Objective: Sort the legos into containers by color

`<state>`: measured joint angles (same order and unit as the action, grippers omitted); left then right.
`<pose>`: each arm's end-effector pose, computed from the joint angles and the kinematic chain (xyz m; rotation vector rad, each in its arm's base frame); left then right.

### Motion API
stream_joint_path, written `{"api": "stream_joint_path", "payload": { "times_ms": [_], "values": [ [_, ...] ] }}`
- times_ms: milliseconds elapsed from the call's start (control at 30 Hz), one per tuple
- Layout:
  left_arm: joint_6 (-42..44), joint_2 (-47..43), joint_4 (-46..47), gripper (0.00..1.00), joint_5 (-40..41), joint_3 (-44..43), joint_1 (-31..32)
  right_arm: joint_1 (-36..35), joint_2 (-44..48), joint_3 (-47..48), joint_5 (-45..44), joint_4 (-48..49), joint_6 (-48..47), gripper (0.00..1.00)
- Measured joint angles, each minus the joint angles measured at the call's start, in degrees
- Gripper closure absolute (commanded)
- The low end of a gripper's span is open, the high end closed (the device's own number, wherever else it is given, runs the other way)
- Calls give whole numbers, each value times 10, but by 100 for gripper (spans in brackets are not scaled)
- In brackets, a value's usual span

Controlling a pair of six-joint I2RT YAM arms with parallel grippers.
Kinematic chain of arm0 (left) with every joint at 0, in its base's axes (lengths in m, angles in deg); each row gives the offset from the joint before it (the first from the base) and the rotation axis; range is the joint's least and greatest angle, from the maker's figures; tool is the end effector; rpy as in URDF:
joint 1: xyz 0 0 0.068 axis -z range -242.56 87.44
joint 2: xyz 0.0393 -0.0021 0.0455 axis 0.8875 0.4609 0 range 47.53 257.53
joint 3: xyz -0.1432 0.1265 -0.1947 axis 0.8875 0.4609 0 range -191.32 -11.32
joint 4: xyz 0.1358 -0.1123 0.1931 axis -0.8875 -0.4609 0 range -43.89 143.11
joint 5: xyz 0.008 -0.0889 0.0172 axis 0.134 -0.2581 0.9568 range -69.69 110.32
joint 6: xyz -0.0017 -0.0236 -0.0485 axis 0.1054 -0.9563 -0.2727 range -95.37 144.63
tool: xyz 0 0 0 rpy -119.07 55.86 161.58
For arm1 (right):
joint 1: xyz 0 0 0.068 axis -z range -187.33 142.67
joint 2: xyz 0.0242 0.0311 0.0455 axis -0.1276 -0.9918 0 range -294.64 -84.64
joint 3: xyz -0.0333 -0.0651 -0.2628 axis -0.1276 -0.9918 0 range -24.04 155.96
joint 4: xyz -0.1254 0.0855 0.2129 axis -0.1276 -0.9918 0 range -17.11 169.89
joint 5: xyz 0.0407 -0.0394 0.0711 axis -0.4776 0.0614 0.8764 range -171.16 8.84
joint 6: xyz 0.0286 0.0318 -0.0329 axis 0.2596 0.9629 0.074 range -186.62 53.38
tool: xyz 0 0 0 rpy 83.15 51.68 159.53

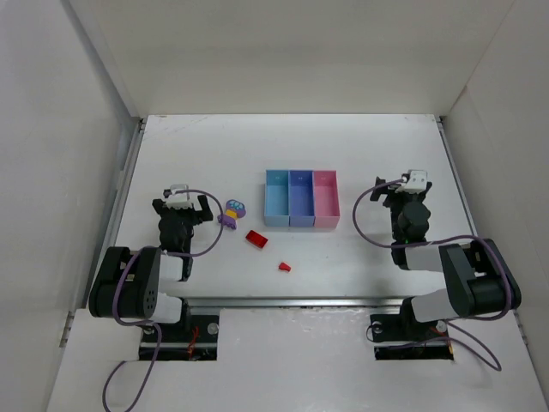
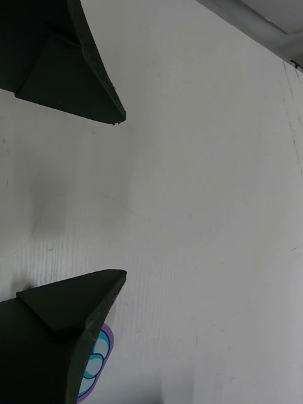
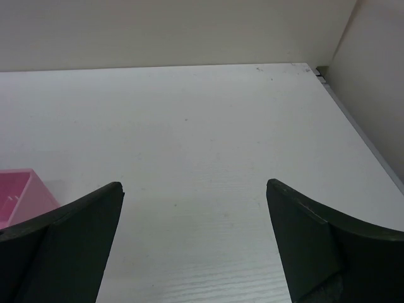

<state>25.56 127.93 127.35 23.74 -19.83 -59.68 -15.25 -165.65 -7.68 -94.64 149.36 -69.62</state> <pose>0.2184 -0.0089 0.1640 0.0033 1.5300 0.0186 0.2450 0.0257 0.1875 0.0485 1.4892 -0.1054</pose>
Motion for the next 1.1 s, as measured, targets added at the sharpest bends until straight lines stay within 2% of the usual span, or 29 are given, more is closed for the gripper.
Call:
{"api": "stream_joint_path", "payload": {
  "times_ms": [133, 200, 300, 400, 533, 600, 700, 800, 867, 933, 1000, 1100],
  "values": [
    [0, 0, 0, 0, 0, 0, 0, 0, 5, 4, -10, -12, 2, 0],
    [1, 0, 0, 0, 0, 1, 2, -1, 35, 37, -44, -104, 11, 0],
    [1, -17, -6, 0, 7, 11, 3, -4, 68, 147, -93, -226, 12, 0],
    [22, -125, -86, 0, -10, -7, 3, -10, 104, 242, -119, -269, -19, 0],
    [149, -233, -233, 0, -67, -160, 7, -40, 122, 359, -141, -323, -73, 0],
    [173, -259, -261, 0, -57, -231, 8, -61, 117, 425, -148, -379, -108, 0],
    [199, -294, -300, 0, -33, -291, 8, -120, 93, 525, -207, -447, -181, 0],
    [239, -300, -379, 0, -27, -347, 10, -188, 74, 578, -256, -475, -285, 0],
    [277, -286, -479, 0, -52, -404, 12, -221, 59, 602, -296, -495, -289, 0],
    [333, -266, -600, 0, -109, -464, 13, -246, 48, 626, -336, -534, -252, 0],
    [385, -253, -703, 0, -179, -501, 19, -261, 57, 642, -291, -624, -198, 0],
    [445, -254, -815, 0, -253, -506, 40, -259, 78, 683, -96, -772, -112, 0]
  ]
}}
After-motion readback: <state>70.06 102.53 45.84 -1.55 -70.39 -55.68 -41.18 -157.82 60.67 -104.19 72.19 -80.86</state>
